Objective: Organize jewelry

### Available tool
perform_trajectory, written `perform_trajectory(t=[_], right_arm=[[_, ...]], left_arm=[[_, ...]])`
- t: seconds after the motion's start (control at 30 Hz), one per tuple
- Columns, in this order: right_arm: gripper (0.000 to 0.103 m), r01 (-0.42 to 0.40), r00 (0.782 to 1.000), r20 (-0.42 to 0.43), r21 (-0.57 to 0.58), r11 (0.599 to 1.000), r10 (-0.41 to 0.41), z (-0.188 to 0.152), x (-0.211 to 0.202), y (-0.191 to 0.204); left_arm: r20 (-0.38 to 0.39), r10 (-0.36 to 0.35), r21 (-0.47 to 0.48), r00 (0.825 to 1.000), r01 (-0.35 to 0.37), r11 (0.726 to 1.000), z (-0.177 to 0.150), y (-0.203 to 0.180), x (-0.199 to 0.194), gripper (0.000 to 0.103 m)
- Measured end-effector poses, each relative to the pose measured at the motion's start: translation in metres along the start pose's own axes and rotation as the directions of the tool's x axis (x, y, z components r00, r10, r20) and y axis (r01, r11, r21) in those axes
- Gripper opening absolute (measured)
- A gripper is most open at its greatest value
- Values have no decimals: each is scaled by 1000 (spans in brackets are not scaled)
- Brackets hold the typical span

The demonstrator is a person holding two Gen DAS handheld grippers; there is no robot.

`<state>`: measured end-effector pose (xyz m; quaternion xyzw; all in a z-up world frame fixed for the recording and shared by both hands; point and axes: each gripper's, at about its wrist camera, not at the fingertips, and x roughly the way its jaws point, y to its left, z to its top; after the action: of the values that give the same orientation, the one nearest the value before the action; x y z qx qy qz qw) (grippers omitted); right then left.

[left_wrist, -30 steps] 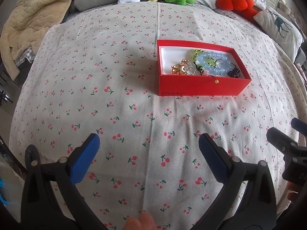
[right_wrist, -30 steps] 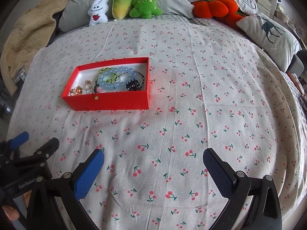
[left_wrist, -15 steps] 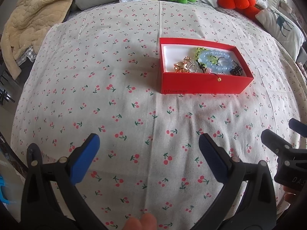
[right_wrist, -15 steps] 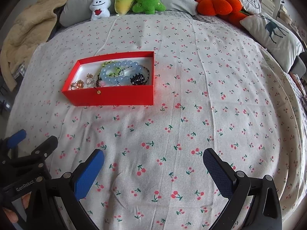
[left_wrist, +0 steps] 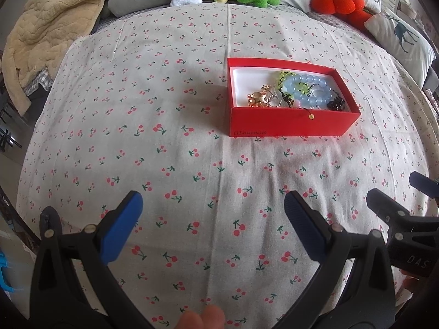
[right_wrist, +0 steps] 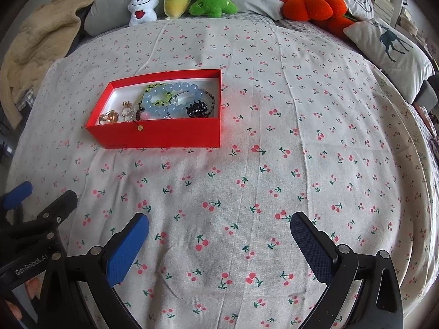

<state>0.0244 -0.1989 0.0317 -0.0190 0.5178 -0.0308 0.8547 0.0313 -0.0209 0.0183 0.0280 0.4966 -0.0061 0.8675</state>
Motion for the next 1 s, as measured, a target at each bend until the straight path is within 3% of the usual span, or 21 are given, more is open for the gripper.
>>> perform_trajectory(t=[1.0], right_arm=[[103, 2, 1000, -6, 1, 1000, -2, 0, 2, 1]], left_arm=[[-16, -5, -3, 1000, 5, 1000, -2, -3, -1, 102]])
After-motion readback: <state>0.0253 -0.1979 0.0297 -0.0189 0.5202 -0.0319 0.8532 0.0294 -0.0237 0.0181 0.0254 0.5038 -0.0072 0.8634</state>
